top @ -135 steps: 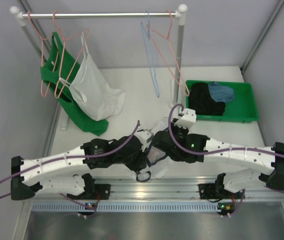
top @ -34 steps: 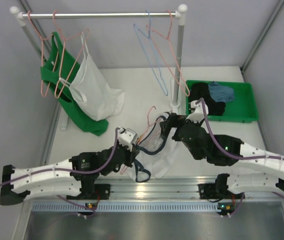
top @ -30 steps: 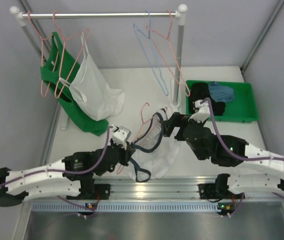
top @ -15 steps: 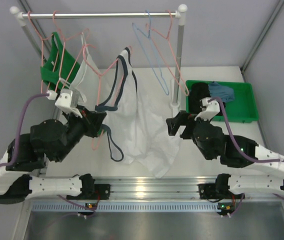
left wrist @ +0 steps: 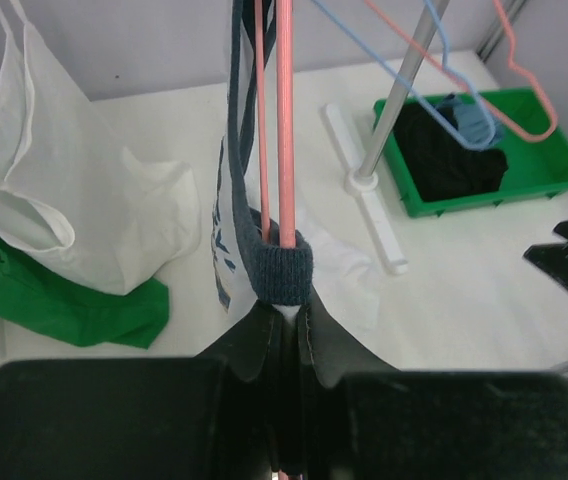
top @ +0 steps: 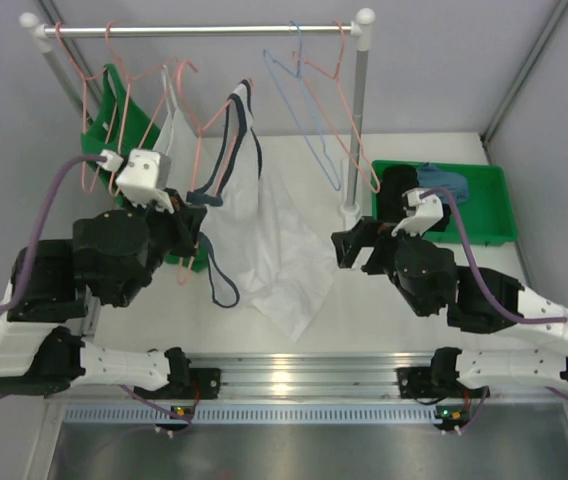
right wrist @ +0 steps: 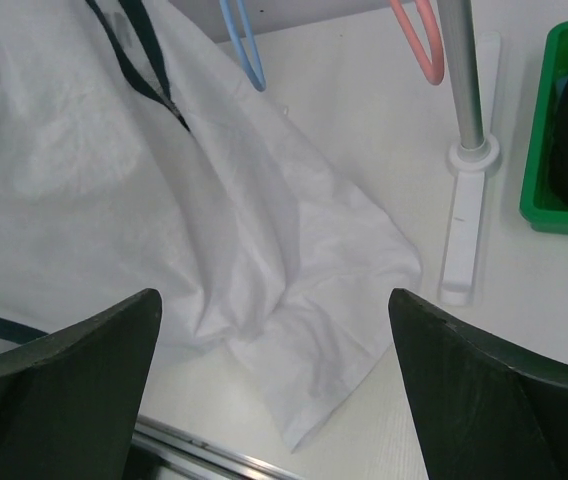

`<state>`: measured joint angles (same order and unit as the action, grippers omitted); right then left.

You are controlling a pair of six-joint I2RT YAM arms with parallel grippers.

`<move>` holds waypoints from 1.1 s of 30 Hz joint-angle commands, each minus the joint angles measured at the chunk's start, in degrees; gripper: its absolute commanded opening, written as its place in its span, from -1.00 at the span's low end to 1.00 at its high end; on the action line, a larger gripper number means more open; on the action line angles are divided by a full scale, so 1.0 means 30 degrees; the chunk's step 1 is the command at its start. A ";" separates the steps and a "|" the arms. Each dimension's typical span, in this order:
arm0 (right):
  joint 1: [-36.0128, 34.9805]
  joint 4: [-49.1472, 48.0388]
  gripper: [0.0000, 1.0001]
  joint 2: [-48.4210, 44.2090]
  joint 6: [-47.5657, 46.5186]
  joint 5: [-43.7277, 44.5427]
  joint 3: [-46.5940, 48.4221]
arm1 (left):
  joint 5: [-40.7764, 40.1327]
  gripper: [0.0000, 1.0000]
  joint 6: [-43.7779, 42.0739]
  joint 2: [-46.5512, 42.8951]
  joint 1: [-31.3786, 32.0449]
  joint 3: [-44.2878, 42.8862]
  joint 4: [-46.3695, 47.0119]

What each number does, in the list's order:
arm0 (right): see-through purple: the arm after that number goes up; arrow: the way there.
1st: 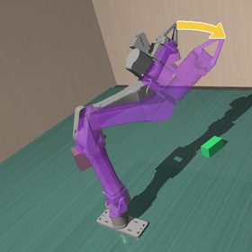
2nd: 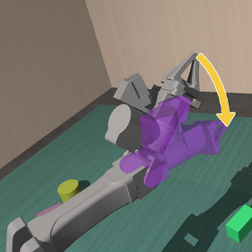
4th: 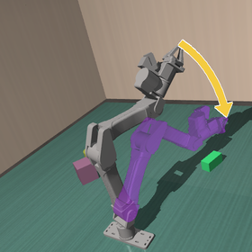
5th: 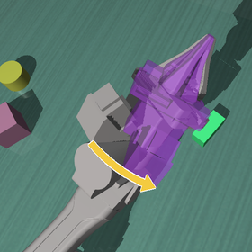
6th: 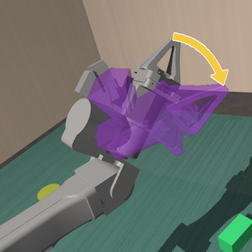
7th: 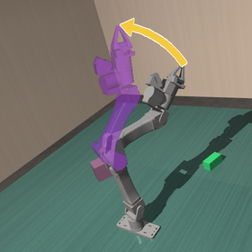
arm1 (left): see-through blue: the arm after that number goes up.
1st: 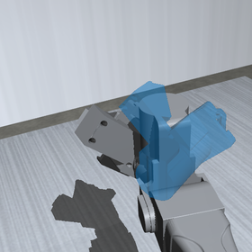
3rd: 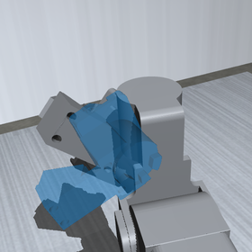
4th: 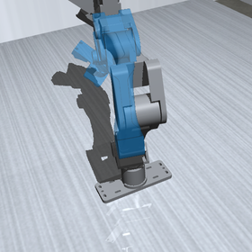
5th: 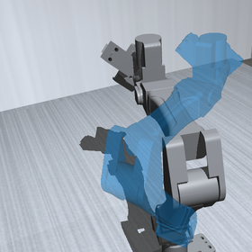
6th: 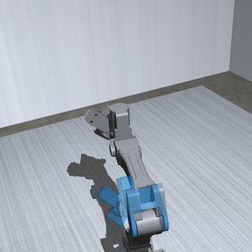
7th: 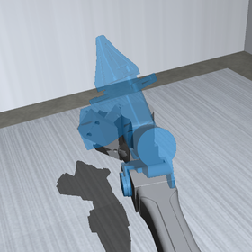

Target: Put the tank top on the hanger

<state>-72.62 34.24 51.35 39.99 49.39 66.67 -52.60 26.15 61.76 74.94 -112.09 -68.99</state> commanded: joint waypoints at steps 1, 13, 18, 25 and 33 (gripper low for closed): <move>-0.0080 -0.0192 0.92 0.0050 -0.0234 -0.0348 0.0627 | -0.0134 -1.00 -0.0161 -0.0366 -0.0047 0.1935 0.0406; -0.0081 0.0363 0.91 -0.0184 0.0176 -0.0934 0.0217 | 0.7266 -1.00 -0.3118 -0.0431 -0.8194 0.6099 0.4712; -0.0081 0.0862 0.92 -0.0301 0.0323 -0.0818 0.0246 | 1.2460 -1.00 -0.4585 -0.0517 -1.3425 0.7422 0.7671; -0.0051 0.1243 0.92 -0.0243 0.0265 -0.0583 0.0392 | 1.5861 -1.00 -0.5230 0.0244 -1.7037 0.6517 0.9666; -0.0022 0.1185 0.93 0.0109 -0.0086 -0.0524 0.0685 | 1.6594 -1.00 -0.5582 0.1531 -1.9232 0.4349 0.9784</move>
<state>-72.62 37.76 51.35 40.56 46.85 66.67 -5.34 11.00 65.67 19.97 -94.72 -47.33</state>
